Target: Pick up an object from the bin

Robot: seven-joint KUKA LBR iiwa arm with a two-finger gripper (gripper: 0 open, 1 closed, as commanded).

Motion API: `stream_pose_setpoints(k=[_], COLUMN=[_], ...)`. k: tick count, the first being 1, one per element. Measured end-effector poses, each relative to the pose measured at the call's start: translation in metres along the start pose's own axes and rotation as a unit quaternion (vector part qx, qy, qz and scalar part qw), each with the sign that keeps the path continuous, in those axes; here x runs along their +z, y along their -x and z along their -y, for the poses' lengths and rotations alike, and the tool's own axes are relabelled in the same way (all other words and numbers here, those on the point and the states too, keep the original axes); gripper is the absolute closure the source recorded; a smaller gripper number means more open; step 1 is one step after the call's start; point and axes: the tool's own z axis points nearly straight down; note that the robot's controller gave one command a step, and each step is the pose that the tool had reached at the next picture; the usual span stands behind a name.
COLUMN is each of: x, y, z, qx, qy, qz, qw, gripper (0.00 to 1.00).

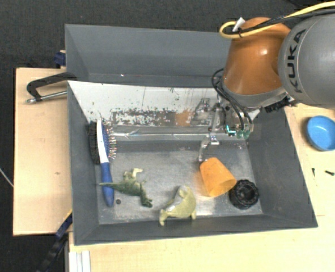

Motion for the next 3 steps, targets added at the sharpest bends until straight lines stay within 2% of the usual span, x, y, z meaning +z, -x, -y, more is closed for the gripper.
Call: stream_pose_setpoints(k=[1, 2, 3], x=[0.103, 0.073, 0.075], y=[-0.094, -0.104, -0.102], z=[0.052, 0.074, 0.003], qx=[-0.127, -0.14, -0.349], qy=[-0.001, -0.002, -0.001], qz=[0.0087, 0.0074, 0.0067], qw=[0.9918, 0.9901, 0.9373], gripper=[0.0, 0.0, 0.0])
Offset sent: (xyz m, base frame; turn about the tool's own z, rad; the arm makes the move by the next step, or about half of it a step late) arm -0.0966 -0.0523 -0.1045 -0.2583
